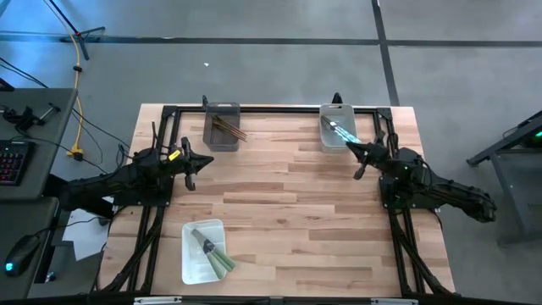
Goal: Sort silverware by color (type)
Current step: Return to Home Position
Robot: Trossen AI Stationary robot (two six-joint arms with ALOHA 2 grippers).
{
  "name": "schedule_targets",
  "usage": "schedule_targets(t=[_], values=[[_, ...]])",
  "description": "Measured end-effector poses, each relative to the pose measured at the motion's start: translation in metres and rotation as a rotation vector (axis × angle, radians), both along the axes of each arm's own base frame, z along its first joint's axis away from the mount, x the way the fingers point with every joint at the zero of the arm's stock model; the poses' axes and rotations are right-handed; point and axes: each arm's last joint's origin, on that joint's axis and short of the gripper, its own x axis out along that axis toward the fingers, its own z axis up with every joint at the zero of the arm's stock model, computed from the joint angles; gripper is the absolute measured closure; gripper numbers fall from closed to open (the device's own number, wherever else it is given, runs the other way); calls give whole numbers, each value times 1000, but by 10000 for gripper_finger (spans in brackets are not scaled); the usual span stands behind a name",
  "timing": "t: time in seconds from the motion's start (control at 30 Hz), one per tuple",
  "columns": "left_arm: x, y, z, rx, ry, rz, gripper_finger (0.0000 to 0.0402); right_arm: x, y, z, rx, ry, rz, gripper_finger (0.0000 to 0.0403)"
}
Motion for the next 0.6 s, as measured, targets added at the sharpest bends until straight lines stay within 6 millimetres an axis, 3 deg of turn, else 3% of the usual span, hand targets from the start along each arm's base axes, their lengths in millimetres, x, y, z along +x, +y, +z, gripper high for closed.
schedule_targets(t=[0.6], values=[[0, 0, 0, -68, -16, 0, 401, 0, -1, 0, -8, 7, -10, 403]])
